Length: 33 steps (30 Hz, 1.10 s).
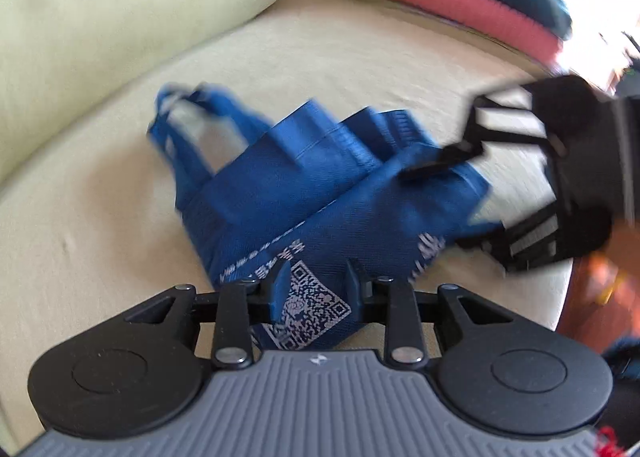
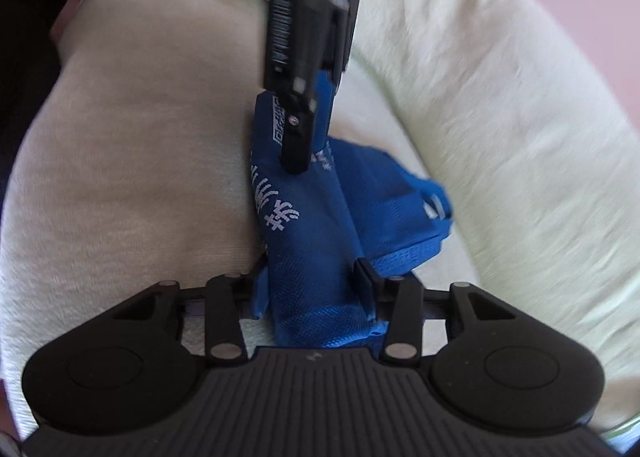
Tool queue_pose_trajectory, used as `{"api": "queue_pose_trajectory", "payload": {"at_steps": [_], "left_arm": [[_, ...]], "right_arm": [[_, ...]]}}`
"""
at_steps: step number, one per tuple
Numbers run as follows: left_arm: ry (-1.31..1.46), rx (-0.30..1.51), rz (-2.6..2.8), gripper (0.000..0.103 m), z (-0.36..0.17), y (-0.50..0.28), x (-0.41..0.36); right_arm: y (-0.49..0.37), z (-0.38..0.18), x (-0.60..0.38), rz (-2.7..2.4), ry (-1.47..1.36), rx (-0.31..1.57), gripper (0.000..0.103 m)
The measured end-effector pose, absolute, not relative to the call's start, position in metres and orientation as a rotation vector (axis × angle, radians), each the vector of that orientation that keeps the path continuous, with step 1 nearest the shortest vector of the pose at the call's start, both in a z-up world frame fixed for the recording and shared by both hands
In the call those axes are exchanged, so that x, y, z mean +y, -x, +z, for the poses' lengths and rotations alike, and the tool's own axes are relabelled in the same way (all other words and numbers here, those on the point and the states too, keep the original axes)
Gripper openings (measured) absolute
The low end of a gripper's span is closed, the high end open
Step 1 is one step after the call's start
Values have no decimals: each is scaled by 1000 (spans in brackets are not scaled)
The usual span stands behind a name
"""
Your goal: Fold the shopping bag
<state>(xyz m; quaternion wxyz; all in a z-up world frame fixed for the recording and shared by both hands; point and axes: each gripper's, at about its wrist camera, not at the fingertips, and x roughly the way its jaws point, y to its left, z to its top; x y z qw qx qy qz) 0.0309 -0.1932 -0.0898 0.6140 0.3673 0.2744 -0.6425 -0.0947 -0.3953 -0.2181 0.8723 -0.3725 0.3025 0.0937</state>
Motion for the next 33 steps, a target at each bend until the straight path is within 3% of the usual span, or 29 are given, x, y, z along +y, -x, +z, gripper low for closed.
{"api": "queue_pose_trajectory", "payload": {"at_steps": [2,8,15,20,23,27,33], "left_arm": [[-995,471,-1518,42,-83,-13,-171],[-1447,7,-1444,43,-108,25,-131],[-1580,-164,-1433,44,-137,23,-142],[-1456,43,-1552,42,-122,0,-167],[-1307,271,-1608,41,-107,-22,-183],[-1210,451,-1653,39,-87,-24,-176],[-1154,581,-1714,36,-78,2,-154]], "right_arm": [[91,-215,-398,203,751,646,39],[83,-205,-405,227,697,674,39],[84,-204,-404,235,690,677,39],[89,-210,-408,190,679,615,39],[80,-208,-416,139,571,609,39],[72,-187,-430,160,375,688,35],[70,-162,-464,353,-22,882,34]]}}
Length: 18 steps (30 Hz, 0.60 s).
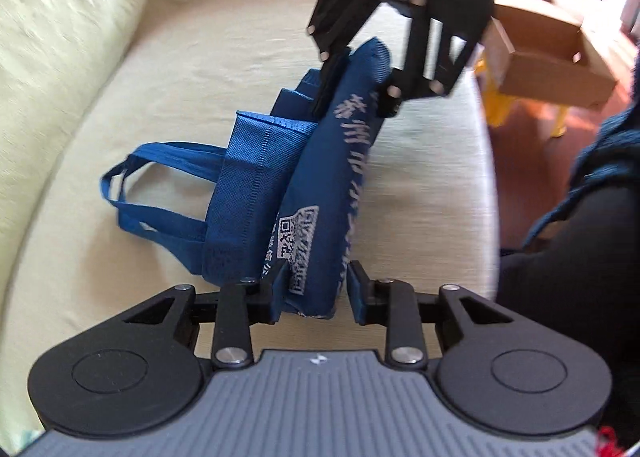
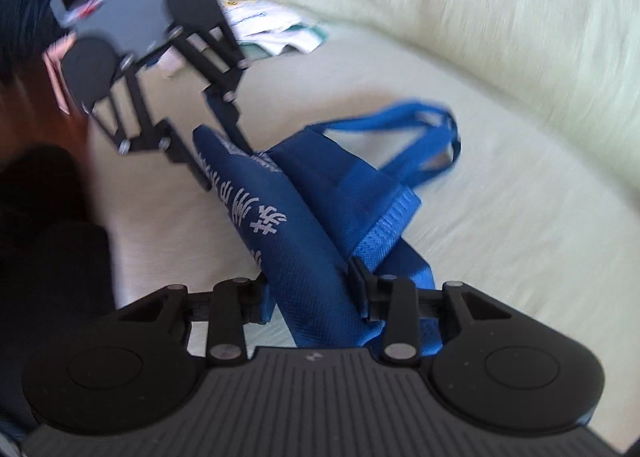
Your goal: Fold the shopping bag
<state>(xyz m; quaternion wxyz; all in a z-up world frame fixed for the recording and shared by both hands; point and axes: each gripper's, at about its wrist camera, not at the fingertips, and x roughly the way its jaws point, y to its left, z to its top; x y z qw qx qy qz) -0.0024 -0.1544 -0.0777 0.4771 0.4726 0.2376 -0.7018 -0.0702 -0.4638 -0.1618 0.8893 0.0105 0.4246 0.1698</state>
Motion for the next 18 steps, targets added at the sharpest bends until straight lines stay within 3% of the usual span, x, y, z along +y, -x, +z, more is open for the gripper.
{"api": "queue_pose_trajectory", "payload": {"at_steps": [6,14,16,18], "left_arm": [[-1106,638,-1645,34,-84,-17,-173],[-1084,596,-1548,44,-77,-26,-174],[-1087,555,-1507,42,-72,-23,-168],[-1058,490,-1461,33,-60,-17,-158]], "right_arm": [[15,-169,-522,428,-392,1076,33],[-8,-196,-555,491,-685,1248,28],[-7,-205,-560,489,-742,1249,27],[-6,-214,-563,490,-794,1249,26]]}}
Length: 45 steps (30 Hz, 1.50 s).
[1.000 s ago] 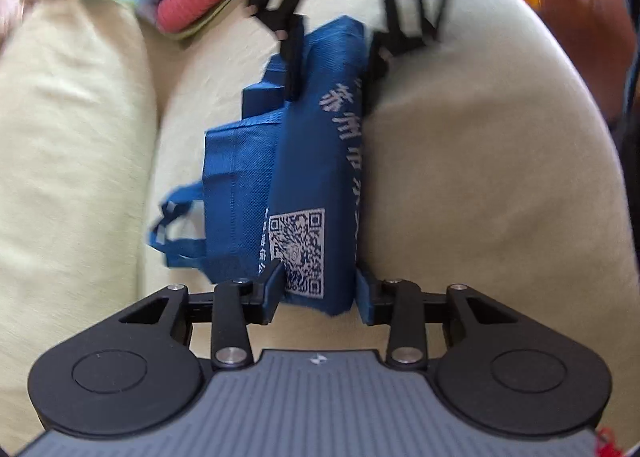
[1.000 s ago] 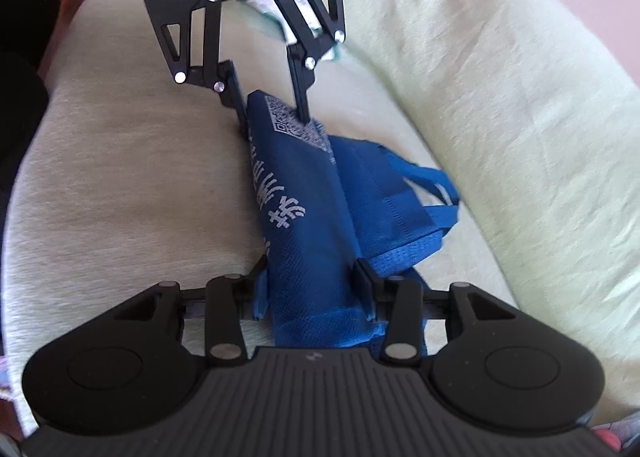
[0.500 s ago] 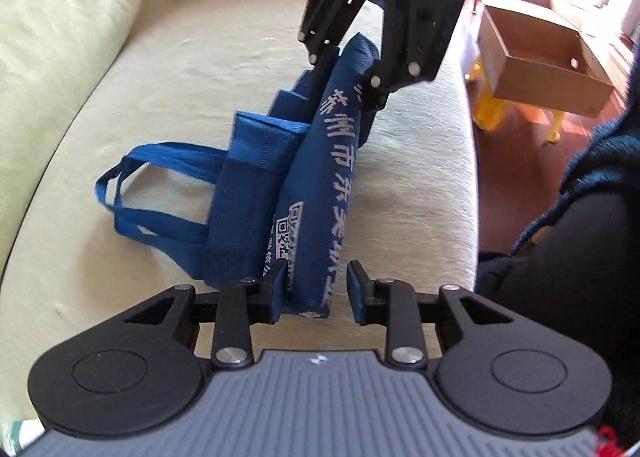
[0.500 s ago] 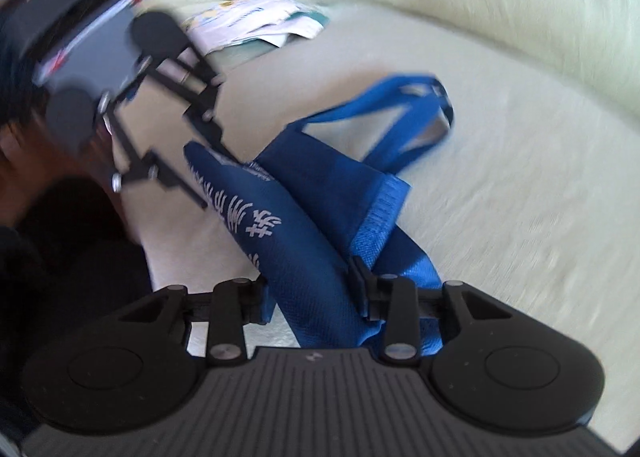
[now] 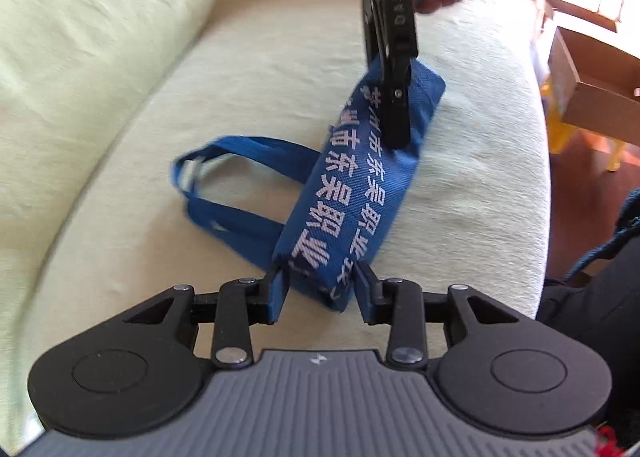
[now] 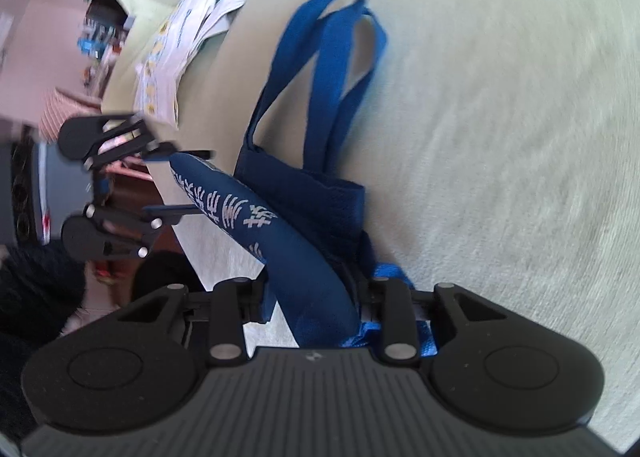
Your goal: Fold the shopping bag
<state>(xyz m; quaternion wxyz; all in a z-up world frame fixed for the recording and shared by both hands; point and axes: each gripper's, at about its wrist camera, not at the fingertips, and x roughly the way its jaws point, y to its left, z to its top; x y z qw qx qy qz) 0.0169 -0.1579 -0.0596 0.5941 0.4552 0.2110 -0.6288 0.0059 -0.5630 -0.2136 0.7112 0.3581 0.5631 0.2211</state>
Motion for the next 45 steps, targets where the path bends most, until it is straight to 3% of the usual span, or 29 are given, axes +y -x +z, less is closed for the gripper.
{"api": "queue_pose_trajectory", "payload": {"at_steps": [5,12,18,20,24,25,29,31,35,38,45], "left_arm": [[-853,435,-1508,35,-35,-13,-152],[-812,492,-1386,35,-92,-11,-190],[-696,569,-1324,35,-107,-23,-195],[-714,563,-1315,35,-108,-21,-198],[-709,549,-1306,32,-111,-20,-199],[-707,547,-1304,32,-111,-19,-200],[-720,528,-1303,30,-110,-16,-199],[-725,520,-1303,30,-109,-14,-198],[-698,491,-1298,30,-112,-14,-193],[-621,491,-1287,31,-116,-18,-183],[-491,538,-1199,31,-118,-27,-158]], "right_arm": [[-12,-225,-571,497,-866,1259,24],[-13,-232,-578,476,-930,1243,21],[15,-234,-577,410,-971,1067,20],[30,-220,-568,359,-888,986,23],[68,-172,-521,31,-542,805,42],[79,-161,-504,-53,-430,756,40],[98,-142,-428,-268,13,580,18],[96,-147,-399,-274,198,520,15],[79,-179,-395,-297,191,578,15],[76,-183,-407,-326,15,573,15],[77,-188,-415,-330,-98,545,15]]}}
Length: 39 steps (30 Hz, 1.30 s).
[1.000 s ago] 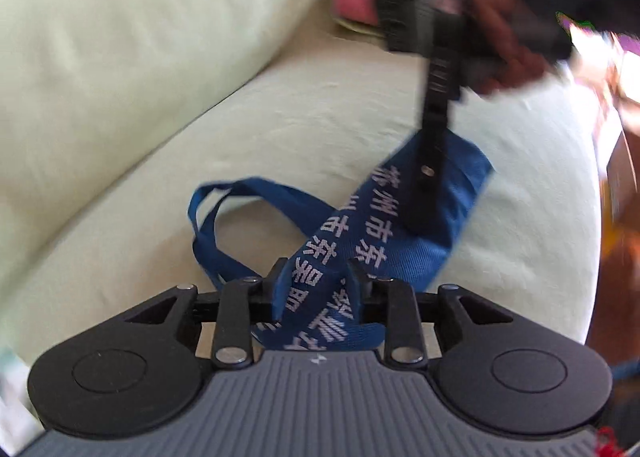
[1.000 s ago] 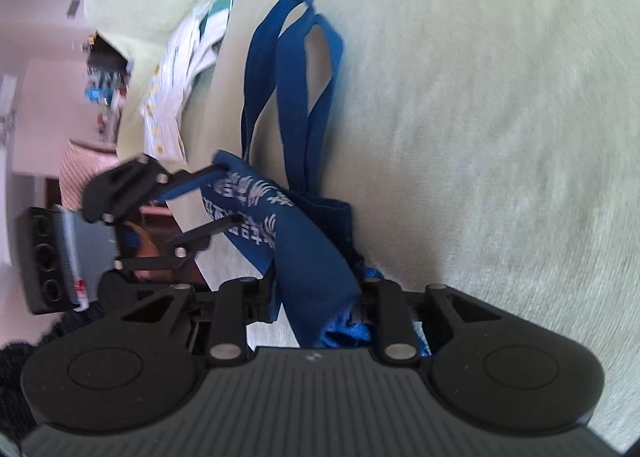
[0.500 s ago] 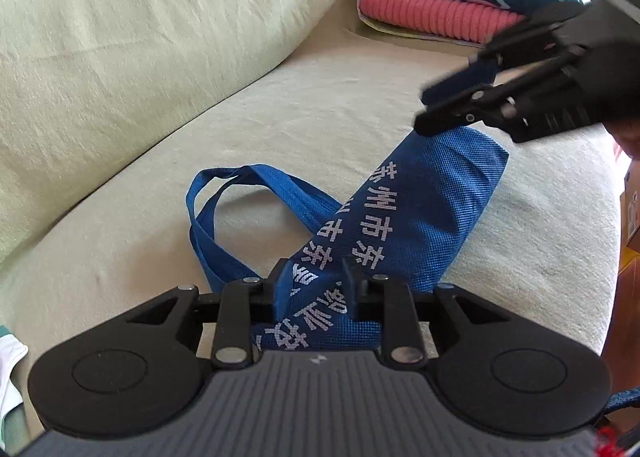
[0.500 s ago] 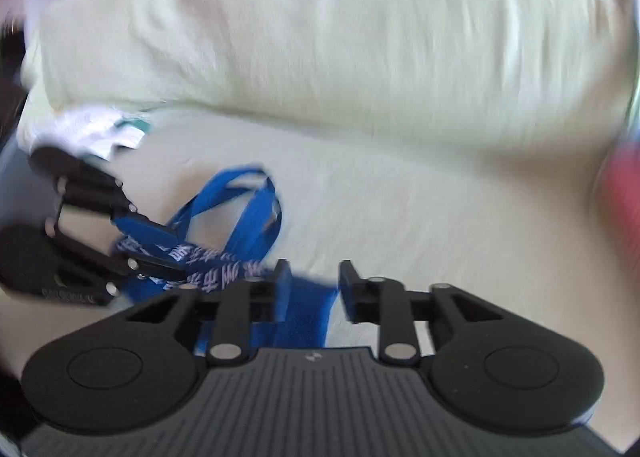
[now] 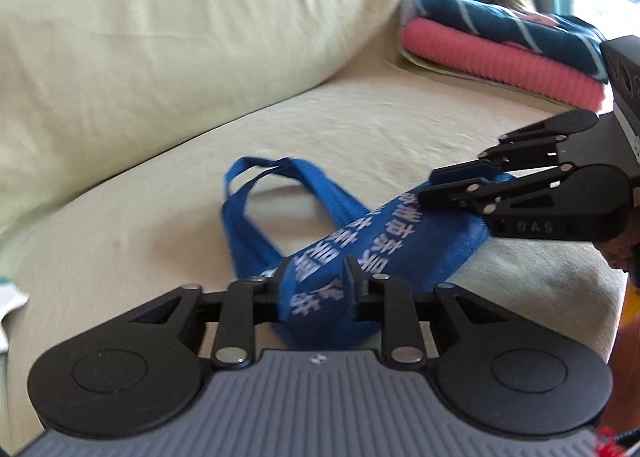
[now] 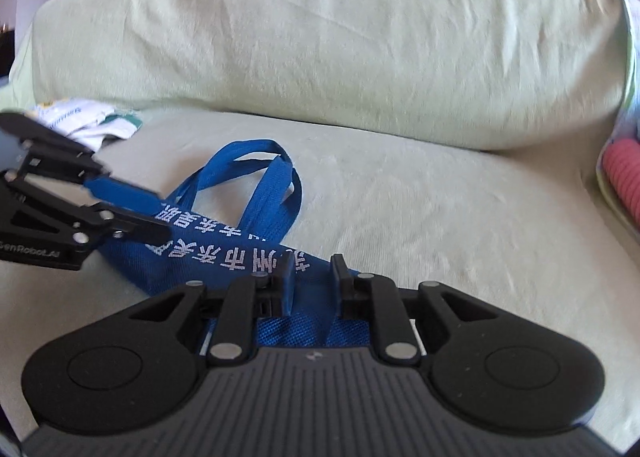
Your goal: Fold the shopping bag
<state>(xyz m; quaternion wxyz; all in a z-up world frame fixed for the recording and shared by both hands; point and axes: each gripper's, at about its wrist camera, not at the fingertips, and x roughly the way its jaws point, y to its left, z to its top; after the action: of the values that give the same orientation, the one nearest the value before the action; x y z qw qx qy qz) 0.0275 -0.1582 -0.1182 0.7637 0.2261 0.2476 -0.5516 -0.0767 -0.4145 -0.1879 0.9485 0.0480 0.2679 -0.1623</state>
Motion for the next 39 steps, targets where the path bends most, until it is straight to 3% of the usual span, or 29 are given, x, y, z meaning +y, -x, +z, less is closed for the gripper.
{"api": "queue_pose_trajectory", "payload": {"at_steps": [8,21,28,36,37,39], "left_arm": [[-438,660,-1120,31,-116,-33,-171],[-541,711,-978,31,-107,-17,-193],[-544,727,-984,31,-106,-20,-193],[-573,714,-1003,31,-105,-20,-194],[-579,711,-1005,31,-105,-20,-195],[-578,708,-1009,31,-105,-20,-195]], "right_arm": [[83,-193,-420,-323,-126,546,15],[79,-189,-417,-336,-119,559,15],[94,-187,-402,-347,18,547,21],[106,-168,-409,-259,137,612,20],[109,-163,-404,-234,210,608,20],[117,-159,-395,-170,338,606,34]]}}
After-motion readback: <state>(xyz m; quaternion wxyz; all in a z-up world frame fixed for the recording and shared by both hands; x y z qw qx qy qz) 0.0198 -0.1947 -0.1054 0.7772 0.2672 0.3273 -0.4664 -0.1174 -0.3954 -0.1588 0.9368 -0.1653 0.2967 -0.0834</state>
